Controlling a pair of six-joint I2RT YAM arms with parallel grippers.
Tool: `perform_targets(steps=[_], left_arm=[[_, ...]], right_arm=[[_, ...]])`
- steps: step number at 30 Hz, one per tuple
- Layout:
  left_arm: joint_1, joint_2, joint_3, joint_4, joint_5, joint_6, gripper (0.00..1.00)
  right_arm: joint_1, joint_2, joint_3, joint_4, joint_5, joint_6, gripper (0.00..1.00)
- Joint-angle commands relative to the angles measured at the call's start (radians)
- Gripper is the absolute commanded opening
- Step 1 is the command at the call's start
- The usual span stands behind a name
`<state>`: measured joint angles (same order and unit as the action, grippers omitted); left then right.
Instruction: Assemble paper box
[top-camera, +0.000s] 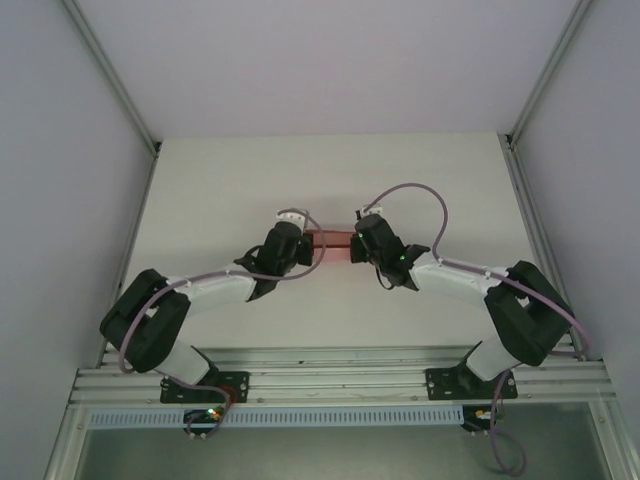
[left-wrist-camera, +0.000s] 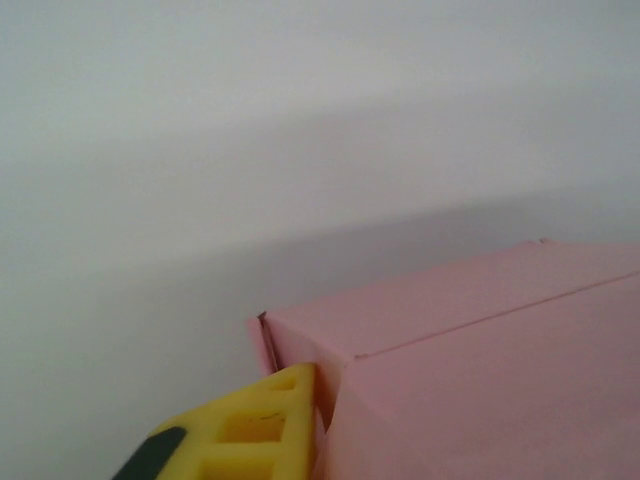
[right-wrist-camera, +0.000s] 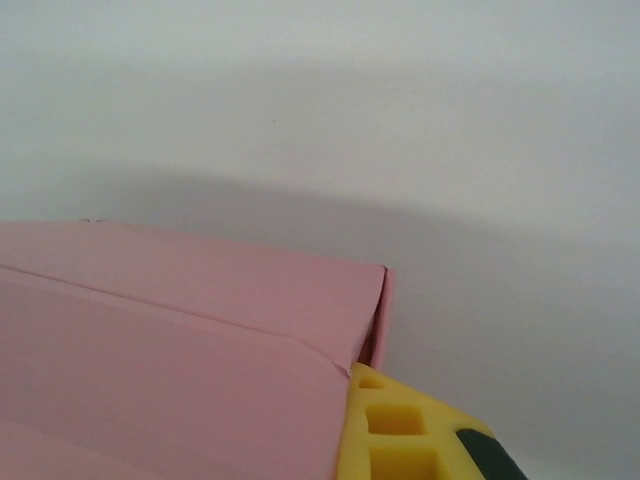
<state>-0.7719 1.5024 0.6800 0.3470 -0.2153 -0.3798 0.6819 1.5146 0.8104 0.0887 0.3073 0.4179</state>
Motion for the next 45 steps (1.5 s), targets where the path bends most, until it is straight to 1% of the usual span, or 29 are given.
perform_targets(steps=[1, 2, 3, 6, 9, 10, 11, 12, 13, 18, 22, 30, 34, 36, 39, 41, 43, 45], left_arm=[[-0.013, -0.030, -0.052, 0.028, 0.100, -0.009, 0.26], [-0.018, -0.046, -0.058, 0.035, 0.111, 0.000, 0.33], [-0.023, -0.064, -0.062, 0.033, 0.118, 0.008, 0.43], [-0.030, -0.110, -0.054, -0.019, 0.119, 0.012, 0.46], [-0.041, -0.152, -0.047, -0.087, 0.112, 0.004, 0.57], [-0.045, -0.168, -0.045, -0.117, 0.110, -0.003, 0.65], [-0.047, -0.186, -0.046, -0.151, 0.114, -0.005, 0.76], [-0.050, -0.204, -0.046, -0.187, 0.111, -0.014, 0.91], [-0.053, -0.223, -0.052, -0.212, 0.109, -0.019, 1.00], [-0.056, -0.311, -0.089, -0.287, 0.122, -0.056, 1.00], [-0.054, -0.370, -0.094, -0.332, 0.138, -0.077, 1.00], [-0.054, -0.541, -0.101, -0.366, 0.281, -0.140, 1.00], [-0.053, -0.611, -0.064, -0.472, 0.264, -0.159, 1.00], [-0.047, -0.625, -0.037, -0.555, 0.191, -0.218, 1.00], [0.006, -0.614, 0.008, -0.737, 0.115, -0.352, 1.00], [0.075, -0.589, 0.019, -0.842, 0.133, -0.435, 1.00], [0.131, -0.569, -0.002, -0.853, 0.180, -0.466, 1.00], [0.171, -0.553, -0.036, -0.801, 0.232, -0.479, 1.00]], right_arm=[[0.048, -0.068, -0.005, 0.136, 0.003, -0.039, 0.00], [0.056, -0.074, -0.010, 0.135, 0.010, -0.054, 0.00], [0.066, -0.079, -0.016, 0.136, 0.009, -0.072, 0.00], [0.085, -0.084, -0.026, 0.112, 0.022, -0.107, 0.00], [0.097, -0.088, -0.049, 0.111, 0.034, -0.123, 0.00], [0.100, -0.089, -0.059, 0.115, 0.032, -0.126, 0.00], [0.105, -0.089, -0.072, 0.121, 0.034, -0.128, 0.00], [0.109, -0.088, -0.085, 0.128, 0.037, -0.124, 0.00], [0.110, -0.087, -0.094, 0.132, 0.039, -0.115, 0.00], [0.126, -0.062, -0.107, 0.170, 0.045, -0.107, 0.00], [0.153, -0.035, -0.066, 0.114, 0.089, -0.137, 0.00], [0.209, -0.009, -0.051, 0.069, 0.170, -0.167, 0.00], [0.243, 0.020, -0.047, 0.063, 0.193, -0.180, 0.00], [0.256, 0.032, -0.042, 0.053, 0.217, -0.188, 0.00], [0.270, 0.037, -0.049, 0.047, 0.234, -0.182, 0.00], [0.280, 0.035, -0.067, 0.056, 0.224, -0.174, 0.00], [0.284, 0.032, -0.082, 0.058, 0.215, -0.170, 0.00], [0.287, 0.033, -0.098, 0.059, 0.205, -0.168, 0.00]])
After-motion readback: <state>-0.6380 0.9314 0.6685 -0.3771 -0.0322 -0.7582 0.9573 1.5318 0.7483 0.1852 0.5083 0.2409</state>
